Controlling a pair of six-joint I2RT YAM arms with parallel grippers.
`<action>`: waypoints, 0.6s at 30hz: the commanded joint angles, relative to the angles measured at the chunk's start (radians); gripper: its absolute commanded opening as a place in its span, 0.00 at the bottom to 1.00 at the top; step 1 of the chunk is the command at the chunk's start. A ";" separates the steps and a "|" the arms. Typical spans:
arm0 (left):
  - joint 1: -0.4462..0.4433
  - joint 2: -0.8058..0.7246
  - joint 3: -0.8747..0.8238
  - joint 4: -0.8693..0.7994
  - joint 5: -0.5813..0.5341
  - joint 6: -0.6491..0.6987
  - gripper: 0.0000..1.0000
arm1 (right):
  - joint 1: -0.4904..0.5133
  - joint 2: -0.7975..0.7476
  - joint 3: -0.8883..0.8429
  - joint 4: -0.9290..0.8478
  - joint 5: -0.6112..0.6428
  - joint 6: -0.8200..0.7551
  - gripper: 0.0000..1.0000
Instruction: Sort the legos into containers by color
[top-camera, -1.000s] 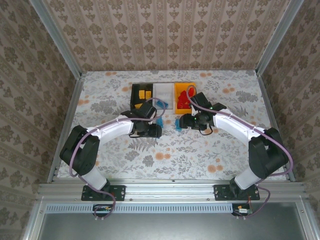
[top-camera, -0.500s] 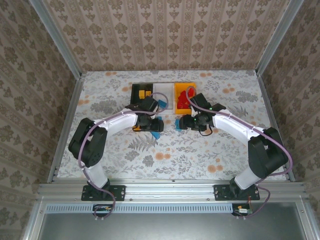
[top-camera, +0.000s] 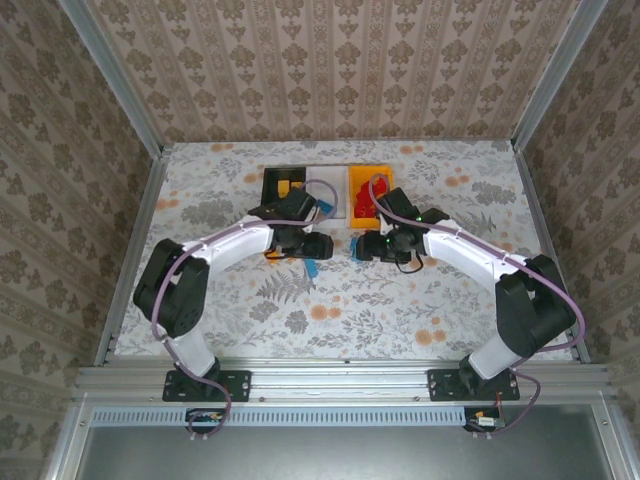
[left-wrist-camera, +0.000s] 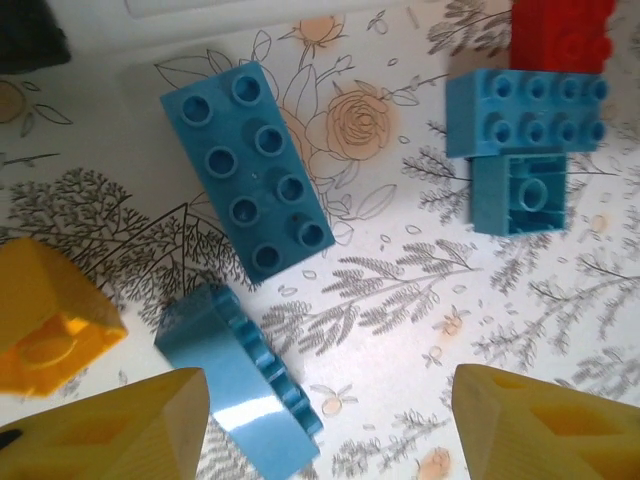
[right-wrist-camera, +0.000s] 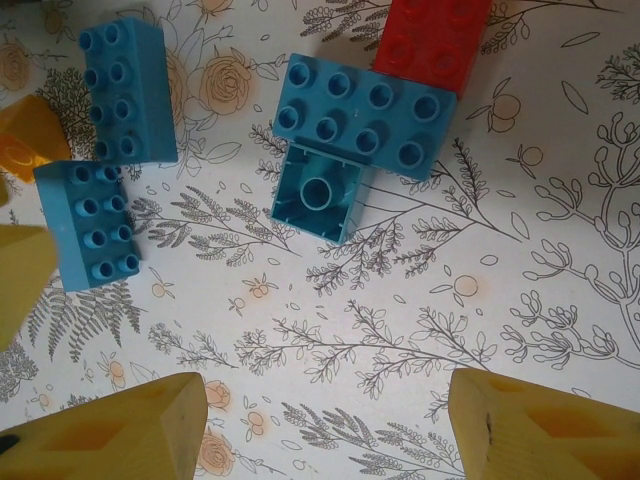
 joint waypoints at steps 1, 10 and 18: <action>0.004 -0.103 -0.044 -0.019 -0.021 -0.011 0.68 | 0.010 0.017 -0.012 0.012 0.006 0.017 0.67; -0.021 -0.108 -0.114 -0.021 -0.056 -0.032 0.69 | 0.042 0.052 0.008 0.025 0.001 0.022 0.67; -0.031 -0.011 -0.096 0.009 -0.053 -0.025 0.69 | 0.042 0.024 -0.008 0.003 0.029 0.009 0.67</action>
